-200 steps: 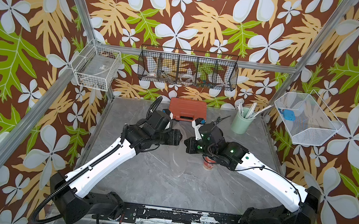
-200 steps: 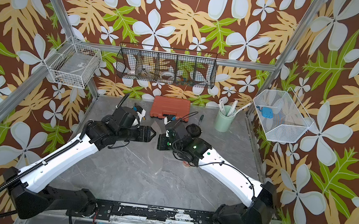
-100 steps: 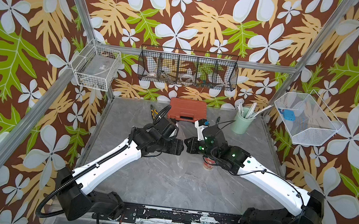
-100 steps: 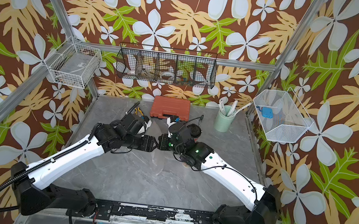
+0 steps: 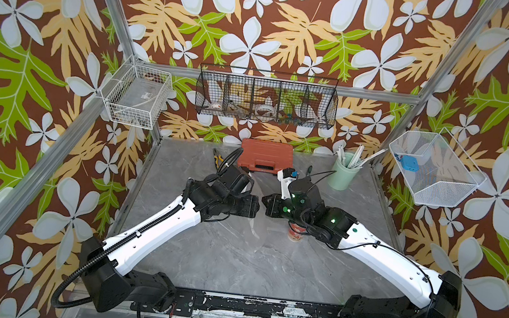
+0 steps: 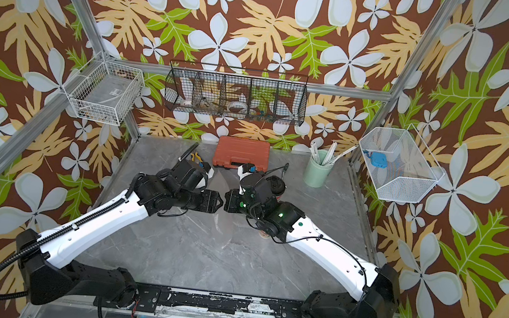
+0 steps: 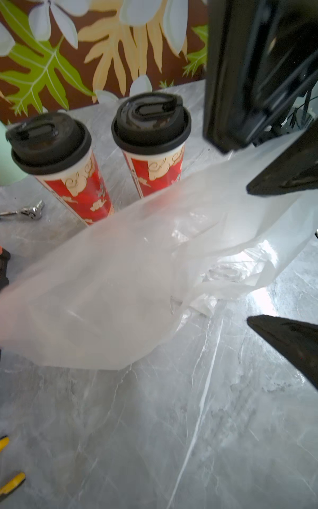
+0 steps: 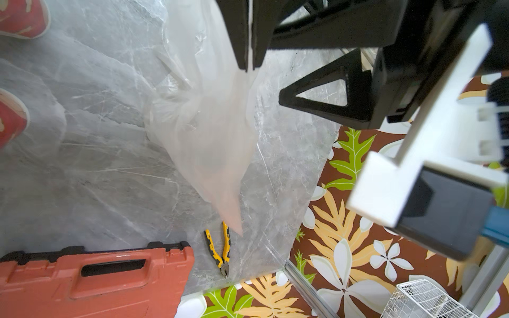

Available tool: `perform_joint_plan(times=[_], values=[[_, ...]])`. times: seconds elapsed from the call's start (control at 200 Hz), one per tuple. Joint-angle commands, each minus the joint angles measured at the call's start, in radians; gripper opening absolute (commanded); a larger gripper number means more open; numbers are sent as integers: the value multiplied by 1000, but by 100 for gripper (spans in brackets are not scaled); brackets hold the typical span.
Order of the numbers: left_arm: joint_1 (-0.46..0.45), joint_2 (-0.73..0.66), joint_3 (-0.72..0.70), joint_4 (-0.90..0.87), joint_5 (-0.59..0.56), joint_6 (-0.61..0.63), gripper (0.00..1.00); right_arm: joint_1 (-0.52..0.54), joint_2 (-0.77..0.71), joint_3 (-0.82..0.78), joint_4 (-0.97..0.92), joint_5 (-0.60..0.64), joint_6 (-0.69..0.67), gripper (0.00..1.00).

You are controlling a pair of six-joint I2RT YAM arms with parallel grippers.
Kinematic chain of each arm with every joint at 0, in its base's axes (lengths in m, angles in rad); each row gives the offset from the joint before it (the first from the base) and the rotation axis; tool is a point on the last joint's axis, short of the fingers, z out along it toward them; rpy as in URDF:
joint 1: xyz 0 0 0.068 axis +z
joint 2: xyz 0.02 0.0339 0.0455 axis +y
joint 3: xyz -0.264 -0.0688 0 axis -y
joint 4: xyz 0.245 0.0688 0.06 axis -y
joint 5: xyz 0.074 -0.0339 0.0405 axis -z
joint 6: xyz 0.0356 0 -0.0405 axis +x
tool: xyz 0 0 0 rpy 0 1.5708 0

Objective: Pack milk tea into plastic carrier bags
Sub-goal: Adjust the plastic carrier bag at the center of the board.

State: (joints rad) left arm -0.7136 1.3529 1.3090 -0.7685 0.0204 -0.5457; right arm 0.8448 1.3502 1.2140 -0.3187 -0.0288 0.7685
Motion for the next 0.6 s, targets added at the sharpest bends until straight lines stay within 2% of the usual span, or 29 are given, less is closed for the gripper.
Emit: perform_joint_plan(times=[0.0, 0.09, 0.19, 0.305, 0.375, 0.46, 0.595], values=[[0, 15, 23, -50, -90, -6, 62, -1, -5, 7, -6, 22, -6, 0], [0, 12, 27, -97, -170, -5, 54, 0, -11, 4, -21, 43, -9, 0], [0, 3, 23, -152, -251, -3, 39, -1, -16, 0, -37, 72, -16, 0], [0, -21, 4, -171, -291, -2, 19, -2, -14, -6, -48, 90, -22, 0], [2, -38, 0, -173, -307, -7, 12, -2, -10, -8, -51, 89, -24, 0], [2, -55, 3, -161, -299, -8, 6, -3, -5, -9, -56, 85, -29, 0], [2, -100, -30, -56, -214, -8, 0, -9, -5, 14, -81, 80, -51, 0]])
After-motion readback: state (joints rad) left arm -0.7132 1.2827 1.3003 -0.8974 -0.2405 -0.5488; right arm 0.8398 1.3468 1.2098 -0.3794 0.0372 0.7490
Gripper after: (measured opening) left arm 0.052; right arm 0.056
